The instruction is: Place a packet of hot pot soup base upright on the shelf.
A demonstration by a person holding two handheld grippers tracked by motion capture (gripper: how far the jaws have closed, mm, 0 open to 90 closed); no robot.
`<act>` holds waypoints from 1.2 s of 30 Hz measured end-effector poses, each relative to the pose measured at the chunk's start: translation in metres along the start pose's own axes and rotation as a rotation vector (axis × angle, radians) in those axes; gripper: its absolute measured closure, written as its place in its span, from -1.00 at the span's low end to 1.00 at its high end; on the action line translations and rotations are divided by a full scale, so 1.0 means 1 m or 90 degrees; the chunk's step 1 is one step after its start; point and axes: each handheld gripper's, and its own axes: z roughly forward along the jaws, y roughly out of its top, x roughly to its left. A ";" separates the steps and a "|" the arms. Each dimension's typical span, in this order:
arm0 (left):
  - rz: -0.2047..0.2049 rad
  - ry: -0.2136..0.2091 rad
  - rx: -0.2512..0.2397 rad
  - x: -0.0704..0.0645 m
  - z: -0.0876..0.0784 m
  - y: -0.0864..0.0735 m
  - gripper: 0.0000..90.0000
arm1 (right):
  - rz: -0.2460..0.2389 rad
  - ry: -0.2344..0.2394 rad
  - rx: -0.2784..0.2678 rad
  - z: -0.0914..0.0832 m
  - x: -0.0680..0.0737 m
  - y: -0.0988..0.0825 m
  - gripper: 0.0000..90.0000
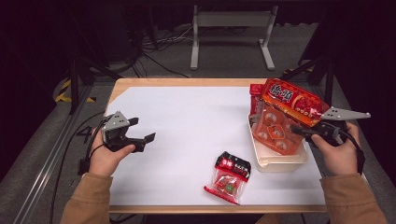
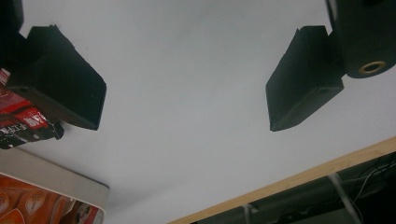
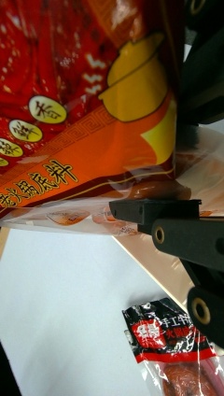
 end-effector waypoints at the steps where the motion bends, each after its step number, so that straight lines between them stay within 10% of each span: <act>1: -0.001 -0.001 0.000 0.000 0.000 0.000 -0.71 | -0.003 0.000 0.007 0.002 0.000 0.001 0.55; 14: 0.000 -0.001 0.000 0.001 0.000 0.000 -0.71 | -0.016 -0.024 0.043 0.015 0.002 -0.001 0.55; 20: 0.001 -0.003 0.001 0.000 0.002 0.001 -0.71 | 0.054 0.009 0.023 0.014 -0.015 -0.008 0.55; 26: -0.001 -0.003 0.004 0.001 0.003 -0.001 -0.71 | 0.059 0.026 0.006 0.012 -0.018 -0.008 0.52; 36: -0.008 -0.007 0.002 0.001 0.001 -0.001 -0.72 | 0.065 -0.030 -0.047 0.005 -0.017 -0.012 -0.15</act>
